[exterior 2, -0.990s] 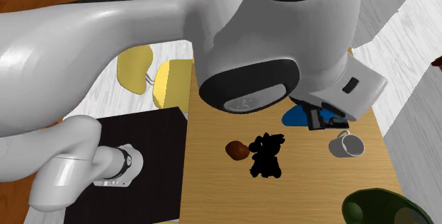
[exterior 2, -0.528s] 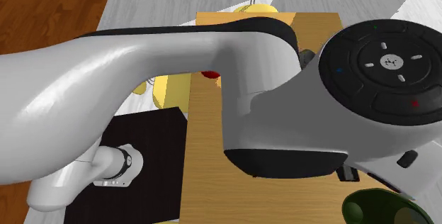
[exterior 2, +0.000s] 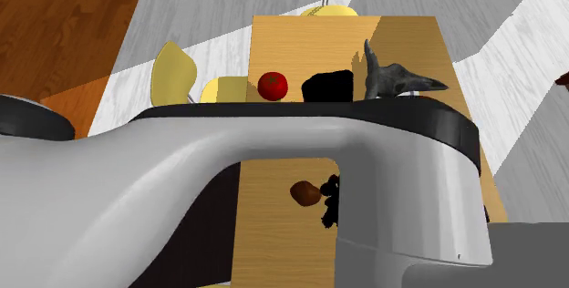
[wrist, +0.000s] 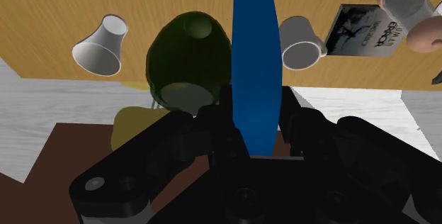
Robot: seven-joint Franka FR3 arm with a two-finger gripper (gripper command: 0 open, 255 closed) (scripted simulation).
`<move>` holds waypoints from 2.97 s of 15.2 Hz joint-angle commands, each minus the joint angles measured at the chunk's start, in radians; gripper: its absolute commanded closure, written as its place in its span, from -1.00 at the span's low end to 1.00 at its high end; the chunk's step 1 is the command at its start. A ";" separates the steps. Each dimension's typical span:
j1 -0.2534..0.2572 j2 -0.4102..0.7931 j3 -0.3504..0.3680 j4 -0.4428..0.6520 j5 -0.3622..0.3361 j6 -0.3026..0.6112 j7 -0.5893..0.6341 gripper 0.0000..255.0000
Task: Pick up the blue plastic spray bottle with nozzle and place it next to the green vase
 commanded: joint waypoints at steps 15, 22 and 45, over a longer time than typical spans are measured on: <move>-0.158 0.438 -0.050 0.636 0.081 -0.221 -0.224 1.00; -0.162 0.384 -0.048 0.452 0.090 -0.092 -0.243 1.00; -0.169 0.377 -0.038 0.132 0.118 0.218 -0.296 1.00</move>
